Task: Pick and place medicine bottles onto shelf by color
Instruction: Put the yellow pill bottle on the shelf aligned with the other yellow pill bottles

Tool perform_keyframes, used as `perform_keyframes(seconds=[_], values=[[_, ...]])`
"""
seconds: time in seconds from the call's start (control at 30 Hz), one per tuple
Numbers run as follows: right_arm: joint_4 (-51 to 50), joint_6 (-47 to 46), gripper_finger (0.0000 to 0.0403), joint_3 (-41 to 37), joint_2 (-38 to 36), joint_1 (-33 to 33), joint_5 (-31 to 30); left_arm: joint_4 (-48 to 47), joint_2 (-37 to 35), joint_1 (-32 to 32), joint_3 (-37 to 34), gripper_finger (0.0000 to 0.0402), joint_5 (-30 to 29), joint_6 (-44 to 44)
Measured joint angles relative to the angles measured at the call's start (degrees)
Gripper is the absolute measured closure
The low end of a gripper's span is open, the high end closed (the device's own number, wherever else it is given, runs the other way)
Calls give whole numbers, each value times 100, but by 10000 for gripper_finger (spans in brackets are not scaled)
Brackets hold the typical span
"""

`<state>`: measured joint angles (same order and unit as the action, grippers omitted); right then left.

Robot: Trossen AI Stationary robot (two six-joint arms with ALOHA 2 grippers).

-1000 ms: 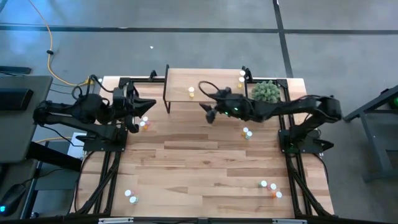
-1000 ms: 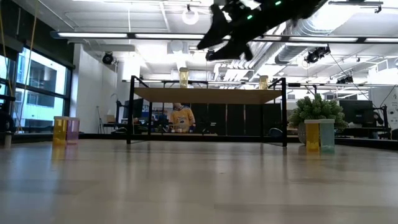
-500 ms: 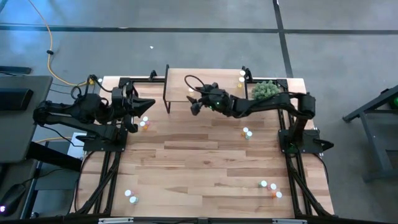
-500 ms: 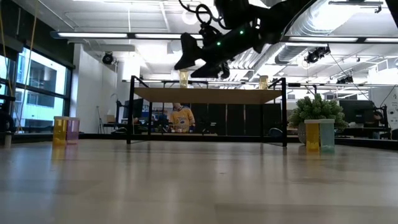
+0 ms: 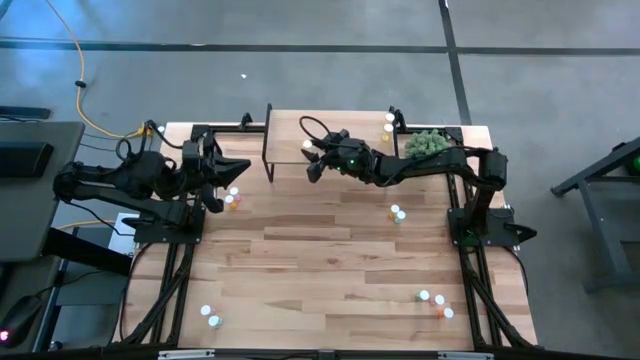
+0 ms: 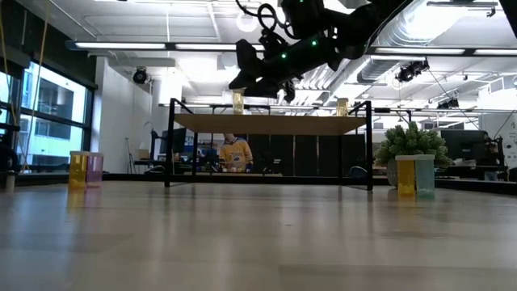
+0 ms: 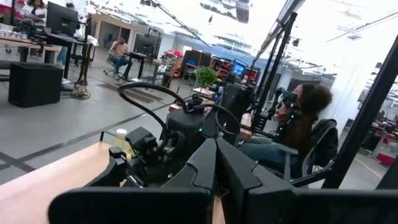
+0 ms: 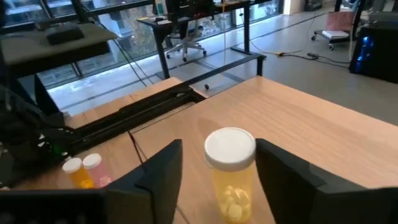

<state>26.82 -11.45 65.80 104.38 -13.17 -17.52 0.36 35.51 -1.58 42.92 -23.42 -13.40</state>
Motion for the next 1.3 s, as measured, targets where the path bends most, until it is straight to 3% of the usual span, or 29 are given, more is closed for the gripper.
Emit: perform_keyframes(seconds=[0.33,0.9,1.07,1.3], values=[[45,15,281,-1,0,-44,-92,-13,0,0,0,401,0,-16],[-11,145,285,-7,-136,-44,16,-24,113,0,4,401,-123,-12],[-746,504,285,-9,-783,-69,13,-132,111,0,4,401,-125,-123],[-2904,639,285,-9,-2167,-111,-201,-281,123,5,4,401,-125,-143]])
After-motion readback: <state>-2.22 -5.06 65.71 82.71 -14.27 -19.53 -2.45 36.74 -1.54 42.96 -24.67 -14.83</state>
